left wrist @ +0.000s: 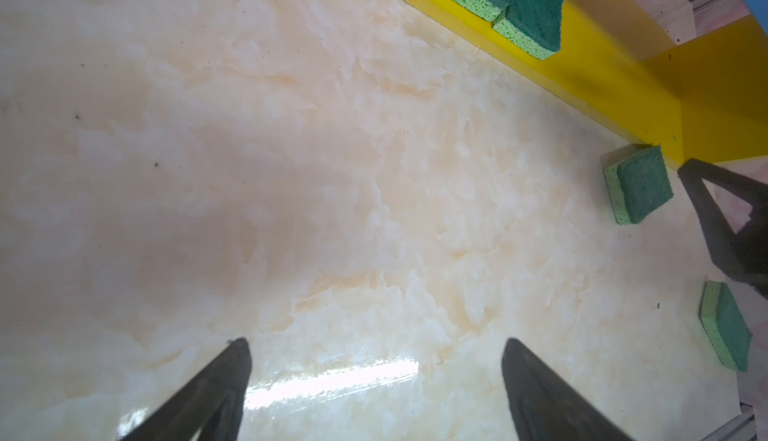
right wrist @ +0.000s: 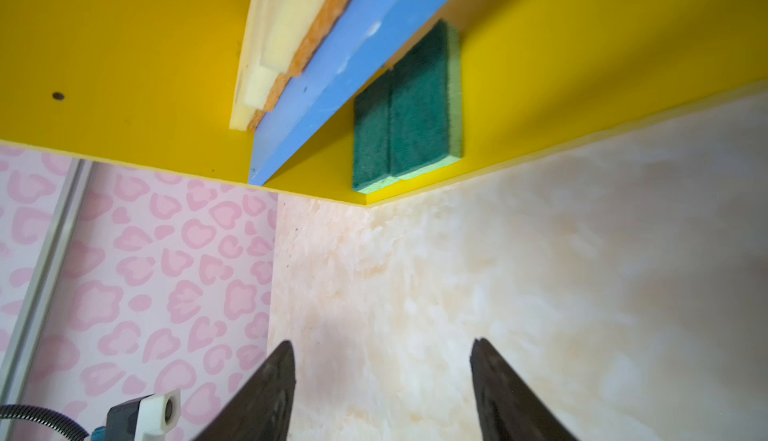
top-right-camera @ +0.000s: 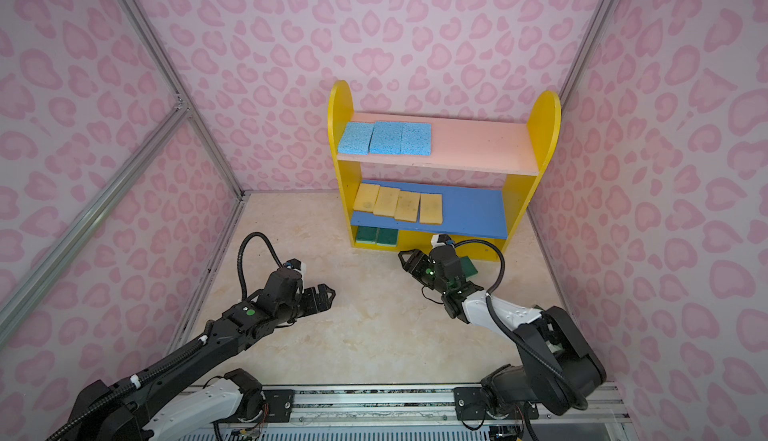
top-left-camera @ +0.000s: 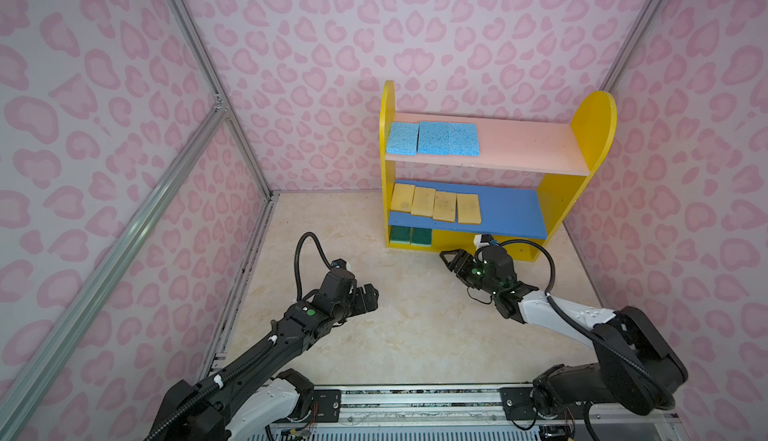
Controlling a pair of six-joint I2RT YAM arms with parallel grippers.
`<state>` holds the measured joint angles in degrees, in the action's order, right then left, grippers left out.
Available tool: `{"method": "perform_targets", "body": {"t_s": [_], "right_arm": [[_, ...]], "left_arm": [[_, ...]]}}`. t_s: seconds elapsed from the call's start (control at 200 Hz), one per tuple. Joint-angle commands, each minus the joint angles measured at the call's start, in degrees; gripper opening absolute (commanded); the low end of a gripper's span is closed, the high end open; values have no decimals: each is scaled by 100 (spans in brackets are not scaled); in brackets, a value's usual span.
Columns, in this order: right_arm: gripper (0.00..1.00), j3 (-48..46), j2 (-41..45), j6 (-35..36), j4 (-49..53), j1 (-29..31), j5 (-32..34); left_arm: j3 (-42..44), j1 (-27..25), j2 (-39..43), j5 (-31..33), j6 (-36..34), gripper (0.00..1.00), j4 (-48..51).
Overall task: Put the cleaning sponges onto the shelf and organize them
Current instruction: 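Withdraw the right gripper and grasp the green sponge lying near the shelf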
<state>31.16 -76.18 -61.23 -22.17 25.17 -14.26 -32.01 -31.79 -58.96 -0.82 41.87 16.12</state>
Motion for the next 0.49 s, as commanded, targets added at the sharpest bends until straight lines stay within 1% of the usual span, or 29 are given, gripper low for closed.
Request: {"method": "perform_targets", "body": {"t_s": [0.0, 0.135, 0.175, 0.265, 0.365, 0.49], "right_arm": [[68, -340, 600, -215, 1169, -295, 194], [69, -760, 1499, -341, 1826, -758, 239], [69, -918, 1712, -377, 1882, -914, 225], [68, -1206, 2044, -397, 1885, -1353, -43], [66, -1240, 2019, -309, 1901, -1736, -394], [66, -1152, 1552, -226, 1800, -1900, -755]], "left_arm": [[-146, -27, -153, -200, 72, 96, -373], [-375, -127, -500, -261, -21, 98, -508], [-435, -180, -628, -277, -21, 99, -577], [-548, -301, -992, -334, 5, 100, -788], [-686, -433, -1430, -443, 70, 100, -1038], [-834, -520, -1798, -470, 77, 98, -1213]]}}
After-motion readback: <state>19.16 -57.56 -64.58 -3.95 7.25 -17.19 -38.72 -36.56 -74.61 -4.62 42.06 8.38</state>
